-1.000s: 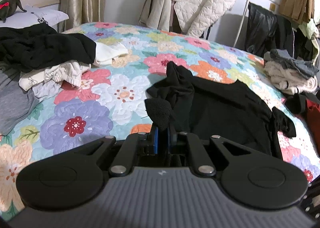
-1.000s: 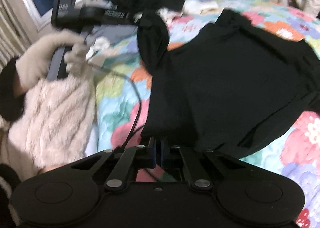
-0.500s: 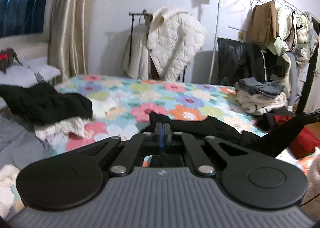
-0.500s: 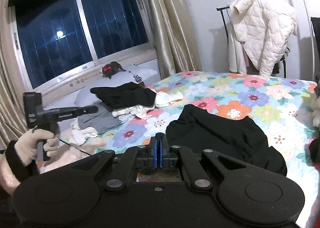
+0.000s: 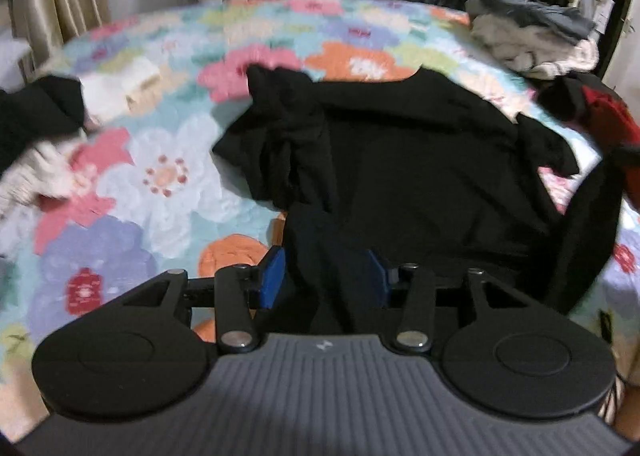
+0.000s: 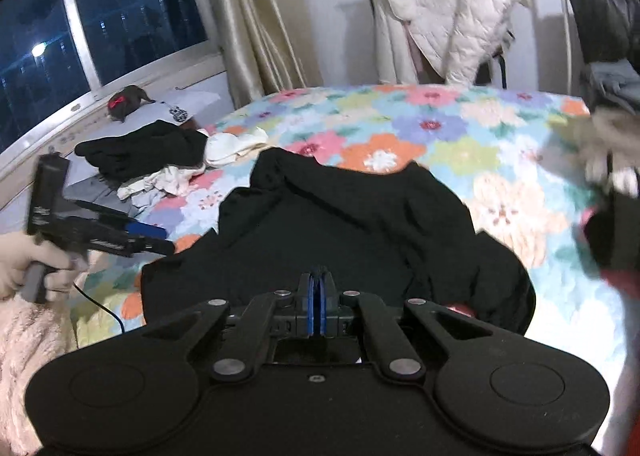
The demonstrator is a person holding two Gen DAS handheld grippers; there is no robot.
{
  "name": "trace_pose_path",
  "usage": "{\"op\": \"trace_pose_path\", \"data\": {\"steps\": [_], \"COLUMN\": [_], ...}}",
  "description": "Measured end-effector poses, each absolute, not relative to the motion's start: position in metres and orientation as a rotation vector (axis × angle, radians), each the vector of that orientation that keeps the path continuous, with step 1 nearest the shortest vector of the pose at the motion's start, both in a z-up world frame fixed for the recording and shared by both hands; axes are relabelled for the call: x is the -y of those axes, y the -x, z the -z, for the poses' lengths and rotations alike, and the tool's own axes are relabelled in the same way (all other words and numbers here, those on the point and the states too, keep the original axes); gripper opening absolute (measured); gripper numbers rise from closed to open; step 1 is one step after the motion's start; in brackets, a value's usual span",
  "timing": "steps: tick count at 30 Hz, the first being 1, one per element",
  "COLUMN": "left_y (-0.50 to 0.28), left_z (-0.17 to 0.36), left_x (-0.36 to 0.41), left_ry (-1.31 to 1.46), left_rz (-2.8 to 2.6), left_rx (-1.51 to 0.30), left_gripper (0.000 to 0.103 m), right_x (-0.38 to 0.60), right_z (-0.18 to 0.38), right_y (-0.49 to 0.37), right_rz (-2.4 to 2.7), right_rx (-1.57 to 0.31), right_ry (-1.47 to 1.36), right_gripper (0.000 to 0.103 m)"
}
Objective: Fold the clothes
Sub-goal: 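Lower the shirt onto the quilt and regrasp it with both tools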
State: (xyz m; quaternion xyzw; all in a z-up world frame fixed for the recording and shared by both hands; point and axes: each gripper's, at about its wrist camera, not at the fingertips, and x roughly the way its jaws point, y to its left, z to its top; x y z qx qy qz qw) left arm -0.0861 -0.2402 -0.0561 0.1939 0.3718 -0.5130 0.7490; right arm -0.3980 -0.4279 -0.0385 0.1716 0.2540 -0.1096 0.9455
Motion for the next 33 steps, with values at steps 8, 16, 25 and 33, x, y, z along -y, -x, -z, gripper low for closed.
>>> {"op": "trace_pose_path", "data": {"steps": [8, 16, 25, 33], "left_y": [0.086, 0.115, 0.123, 0.119], "left_z": [0.086, 0.038, -0.008, -0.018], "left_x": [0.253, 0.218, 0.156, 0.132], "left_ry": [-0.476, -0.386, -0.166, -0.073], "left_rz": [1.088, 1.052, 0.915, 0.904], "left_rx": [-0.797, -0.590, -0.435, -0.444], "left_gripper": [0.005, 0.004, 0.004, 0.004], "right_x": [0.432, 0.429, 0.417, 0.396], "right_z": [0.049, 0.048, 0.025, 0.020], "right_y": [0.398, 0.400, 0.428, 0.428], "right_rz": [0.198, 0.222, 0.183, 0.120], "right_rx": [-0.517, -0.501, -0.348, -0.380], "right_ry": [-0.383, -0.367, -0.383, -0.342], "right_gripper": [0.003, 0.003, 0.004, 0.004]}}
